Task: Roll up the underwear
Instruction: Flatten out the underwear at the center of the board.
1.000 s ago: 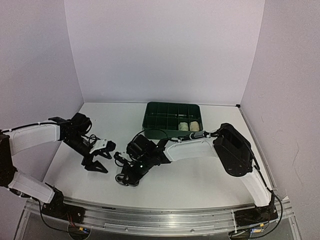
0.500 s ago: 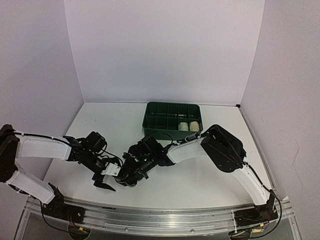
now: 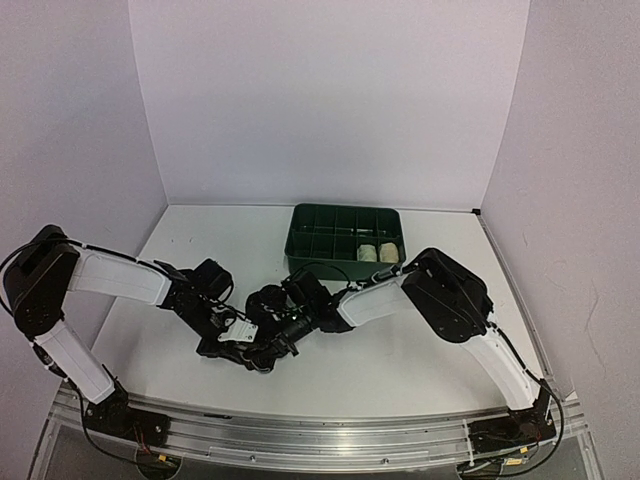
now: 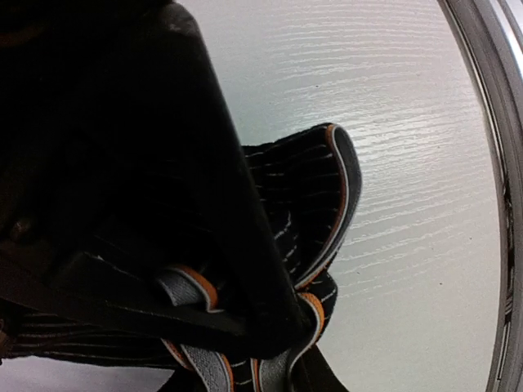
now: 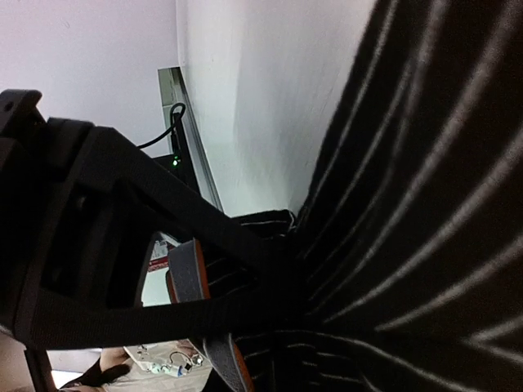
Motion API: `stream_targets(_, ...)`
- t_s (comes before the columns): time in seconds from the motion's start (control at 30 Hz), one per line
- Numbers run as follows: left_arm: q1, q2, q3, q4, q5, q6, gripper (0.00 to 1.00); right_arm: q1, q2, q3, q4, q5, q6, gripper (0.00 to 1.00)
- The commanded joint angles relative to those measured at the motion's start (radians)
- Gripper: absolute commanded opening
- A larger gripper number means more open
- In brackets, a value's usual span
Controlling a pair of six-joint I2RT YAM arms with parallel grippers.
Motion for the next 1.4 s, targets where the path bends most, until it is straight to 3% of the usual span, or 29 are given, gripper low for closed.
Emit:
stream_targets(0.0,-0.002,-0.038,0.058,-0.130,0.144,-0.001,0.01,0.006,-0.018,-0.042,-0.045,0.041,0.005,0.17)
stream_targets(0.13,-0.001,-0.002,0.080,-0.231,0.167,-0.025,0.00,0.004,-0.156,-0.138,-0.046,0.138,-0.105,0.40)
stream_targets(0.3,0.022,0.056,0.103,-0.315,0.273,-0.111,0.00,0.016,-0.452,-0.394,-0.042,0.423,-0.350,0.63)
stream_targets(0.43,0.063,0.152,0.139,-0.344,0.365,-0.203,0.00,0.099,-0.636,-0.564,-0.041,0.671,-0.674,0.66)
stream_targets(0.5,0.081,0.205,0.160,-0.356,0.390,-0.233,0.00,0.131,-0.683,-0.609,-0.042,0.735,-0.757,0.66)
stream_targets(0.93,0.106,0.156,0.208,-0.293,0.364,-0.295,0.03,0.133,-0.749,-0.652,-0.062,0.931,-0.798,0.68)
stream_targets(1.0,0.105,0.147,0.212,-0.299,0.367,-0.299,0.12,0.119,-0.763,-0.652,-0.098,0.987,-0.760,0.68)
stream_targets(1.1,0.107,0.100,0.203,-0.295,0.362,-0.302,0.60,0.063,-0.813,-0.687,-0.140,1.066,-0.665,0.70)
stream_targets(1.17,0.108,0.025,0.186,-0.274,0.357,-0.317,0.77,0.019,-0.867,-0.732,-0.160,1.107,-0.609,0.70)
stream_targets(1.27,0.112,-0.087,0.171,-0.254,0.366,-0.332,0.86,-0.035,-0.946,-0.797,-0.186,1.136,-0.591,0.71)
stream_targets(1.37,0.114,-0.116,0.175,-0.279,0.367,-0.320,0.87,-0.047,-0.982,-0.820,-0.201,1.096,-0.621,0.71)
